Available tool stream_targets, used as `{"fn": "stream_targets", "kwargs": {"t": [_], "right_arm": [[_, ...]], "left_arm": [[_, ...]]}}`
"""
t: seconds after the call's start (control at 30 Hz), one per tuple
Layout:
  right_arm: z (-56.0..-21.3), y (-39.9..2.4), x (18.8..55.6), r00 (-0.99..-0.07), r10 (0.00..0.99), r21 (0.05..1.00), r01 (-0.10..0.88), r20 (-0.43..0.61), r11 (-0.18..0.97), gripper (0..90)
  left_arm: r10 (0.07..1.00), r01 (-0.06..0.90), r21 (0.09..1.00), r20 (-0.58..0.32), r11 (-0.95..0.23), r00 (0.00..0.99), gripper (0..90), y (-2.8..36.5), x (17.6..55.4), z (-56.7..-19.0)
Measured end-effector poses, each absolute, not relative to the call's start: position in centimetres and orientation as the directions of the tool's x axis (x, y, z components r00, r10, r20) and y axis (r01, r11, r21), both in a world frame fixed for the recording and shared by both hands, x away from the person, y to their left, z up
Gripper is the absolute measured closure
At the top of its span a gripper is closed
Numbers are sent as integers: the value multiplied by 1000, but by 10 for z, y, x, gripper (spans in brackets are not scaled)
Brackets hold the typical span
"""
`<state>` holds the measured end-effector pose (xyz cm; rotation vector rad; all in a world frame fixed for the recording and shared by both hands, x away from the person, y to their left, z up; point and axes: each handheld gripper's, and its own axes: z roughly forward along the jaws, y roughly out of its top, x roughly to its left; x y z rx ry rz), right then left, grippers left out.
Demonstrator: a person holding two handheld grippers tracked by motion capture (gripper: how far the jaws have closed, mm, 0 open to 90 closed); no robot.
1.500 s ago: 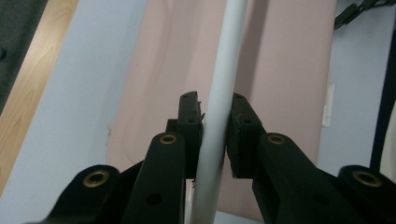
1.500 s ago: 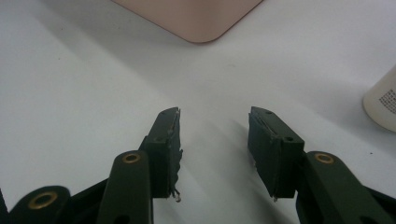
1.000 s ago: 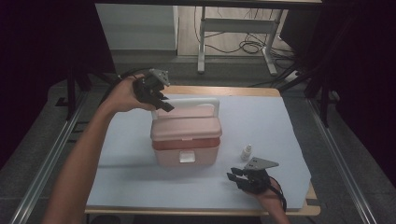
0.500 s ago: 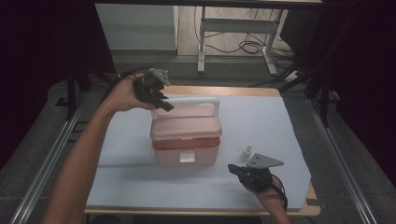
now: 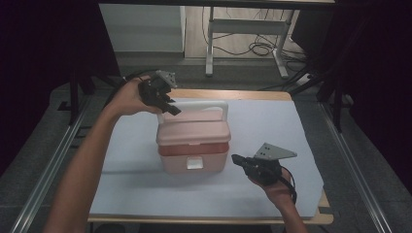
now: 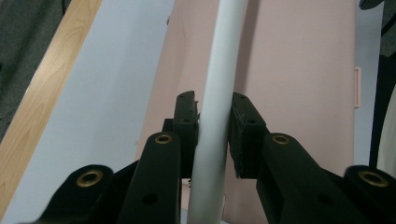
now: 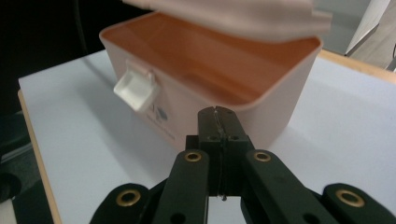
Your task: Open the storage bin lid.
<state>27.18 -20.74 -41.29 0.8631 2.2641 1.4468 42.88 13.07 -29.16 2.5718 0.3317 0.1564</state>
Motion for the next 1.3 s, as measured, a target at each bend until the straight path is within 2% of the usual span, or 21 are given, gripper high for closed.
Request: {"fn": "stream_targets", "kwargs": {"t": [0.3, 0.63, 1.3], "right_arm": [[-401, -192, 285, -773, 632, 907, 302, 52, 294, 897], [-408, -175, 300, -776, 627, 900, 320, 69, 297, 897], [-412, -171, 306, -755, 654, 904, 317, 57, 288, 897]], "left_arm": [[269, 206, 525, 46, -826, 962, 750, 131, 429, -292], [265, 201, 521, 50, -830, 963, 748, 130, 430, -292], [290, 216, 524, 62, -824, 955, 724, 130, 430, -297]]}}
